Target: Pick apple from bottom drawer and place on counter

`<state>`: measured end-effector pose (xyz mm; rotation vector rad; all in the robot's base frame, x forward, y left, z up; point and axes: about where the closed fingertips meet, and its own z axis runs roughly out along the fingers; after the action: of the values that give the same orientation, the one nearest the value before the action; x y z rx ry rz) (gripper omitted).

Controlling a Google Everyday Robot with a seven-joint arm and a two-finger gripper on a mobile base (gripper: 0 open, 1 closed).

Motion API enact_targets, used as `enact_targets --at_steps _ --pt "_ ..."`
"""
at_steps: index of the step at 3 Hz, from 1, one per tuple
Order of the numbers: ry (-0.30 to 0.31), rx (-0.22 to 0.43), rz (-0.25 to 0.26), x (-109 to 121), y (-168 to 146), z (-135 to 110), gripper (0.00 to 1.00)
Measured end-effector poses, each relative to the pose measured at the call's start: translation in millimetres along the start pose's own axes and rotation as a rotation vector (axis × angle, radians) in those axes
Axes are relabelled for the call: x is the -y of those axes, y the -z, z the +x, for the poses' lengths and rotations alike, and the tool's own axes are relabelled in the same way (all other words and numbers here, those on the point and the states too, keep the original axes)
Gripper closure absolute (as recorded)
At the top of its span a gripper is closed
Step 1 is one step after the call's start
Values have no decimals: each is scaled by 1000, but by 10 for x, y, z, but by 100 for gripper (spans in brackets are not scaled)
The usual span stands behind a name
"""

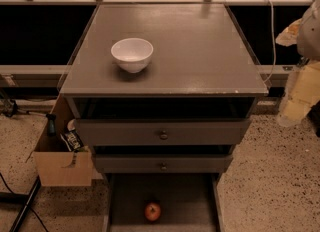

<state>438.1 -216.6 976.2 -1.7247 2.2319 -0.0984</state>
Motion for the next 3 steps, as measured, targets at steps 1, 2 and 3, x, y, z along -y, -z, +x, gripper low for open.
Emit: enact_targets --at_steps 1,2,3 --pt "0 0 0 0 0 0 0" --pt "-3 54 -22 5 -86 -30 0" --pt "-38 141 -71 -92 -435 -89 0"
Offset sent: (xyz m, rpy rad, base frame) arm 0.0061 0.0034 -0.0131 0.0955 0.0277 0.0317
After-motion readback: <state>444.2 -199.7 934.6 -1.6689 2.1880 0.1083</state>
